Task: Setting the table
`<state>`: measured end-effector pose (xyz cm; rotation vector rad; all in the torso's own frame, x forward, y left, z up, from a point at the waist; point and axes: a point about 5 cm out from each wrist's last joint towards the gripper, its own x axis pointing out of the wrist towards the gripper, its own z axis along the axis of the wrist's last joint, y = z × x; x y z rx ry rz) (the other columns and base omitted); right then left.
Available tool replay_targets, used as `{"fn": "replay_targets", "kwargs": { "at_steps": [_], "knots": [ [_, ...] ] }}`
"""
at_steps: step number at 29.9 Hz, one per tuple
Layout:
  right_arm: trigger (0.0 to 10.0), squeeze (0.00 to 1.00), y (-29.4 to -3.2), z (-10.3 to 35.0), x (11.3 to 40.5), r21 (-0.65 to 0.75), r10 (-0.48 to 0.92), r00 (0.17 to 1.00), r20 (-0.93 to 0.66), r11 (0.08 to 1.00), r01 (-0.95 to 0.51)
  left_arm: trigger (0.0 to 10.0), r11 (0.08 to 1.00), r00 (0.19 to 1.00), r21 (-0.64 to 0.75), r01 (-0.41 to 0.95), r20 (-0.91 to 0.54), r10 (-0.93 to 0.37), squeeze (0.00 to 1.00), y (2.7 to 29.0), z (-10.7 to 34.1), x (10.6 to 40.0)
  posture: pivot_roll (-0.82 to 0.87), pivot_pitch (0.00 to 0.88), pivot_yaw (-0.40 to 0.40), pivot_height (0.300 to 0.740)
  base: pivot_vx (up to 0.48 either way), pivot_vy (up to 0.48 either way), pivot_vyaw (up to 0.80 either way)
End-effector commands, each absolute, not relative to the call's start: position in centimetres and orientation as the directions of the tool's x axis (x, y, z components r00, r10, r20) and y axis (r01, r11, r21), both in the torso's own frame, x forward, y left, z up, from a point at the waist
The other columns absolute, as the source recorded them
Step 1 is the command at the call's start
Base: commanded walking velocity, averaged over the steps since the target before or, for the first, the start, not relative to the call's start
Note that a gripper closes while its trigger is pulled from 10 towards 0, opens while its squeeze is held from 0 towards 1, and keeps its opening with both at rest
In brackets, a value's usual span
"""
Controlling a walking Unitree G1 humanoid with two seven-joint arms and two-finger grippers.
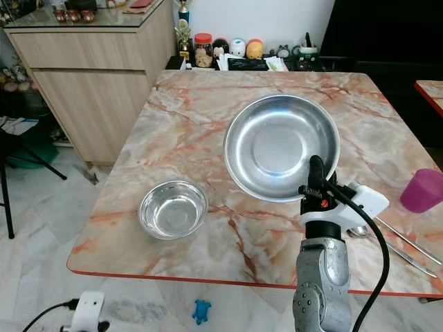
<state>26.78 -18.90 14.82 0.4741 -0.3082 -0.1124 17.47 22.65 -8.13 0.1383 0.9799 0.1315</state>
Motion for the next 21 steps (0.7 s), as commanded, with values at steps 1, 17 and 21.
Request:
{"fn": "replay_targets", "kwargs": {
  "at_steps": [1,17,21],
  "knots": [
    [10.0,0.0,-18.7,16.1,26.9,0.458,-0.17,0.93,0.327,0.889,0.002,10.0,0.984,0.548,0.168,-0.066,-0.818,0.177,0.0,22.9,-8.2,17.3,0.04,0.0,-0.004,0.74,0.0,0.0,0.0],
    [10.0,0.0,-18.2,16.4,27.2,0.437,-0.123,0.933,0.339,0.899,-0.041,10.0,0.982,0.535,0.151,-0.113,-0.823,0.188,0.0,23.1,-8.5,16.2,0.03,0.0,-0.009,0.74,0.0,-0.184,0.0],
    [10.0,0.0,-18.0,16.9,27.2,0.417,-0.108,0.929,0.355,0.907,-0.053,10.0,0.983,0.544,0.149,-0.109,-0.818,0.184,0.0,22.9,-8.4,16.6,0.03,0.0,-0.008,0.74,0.0,-0.32,0.0]
  ]
}}
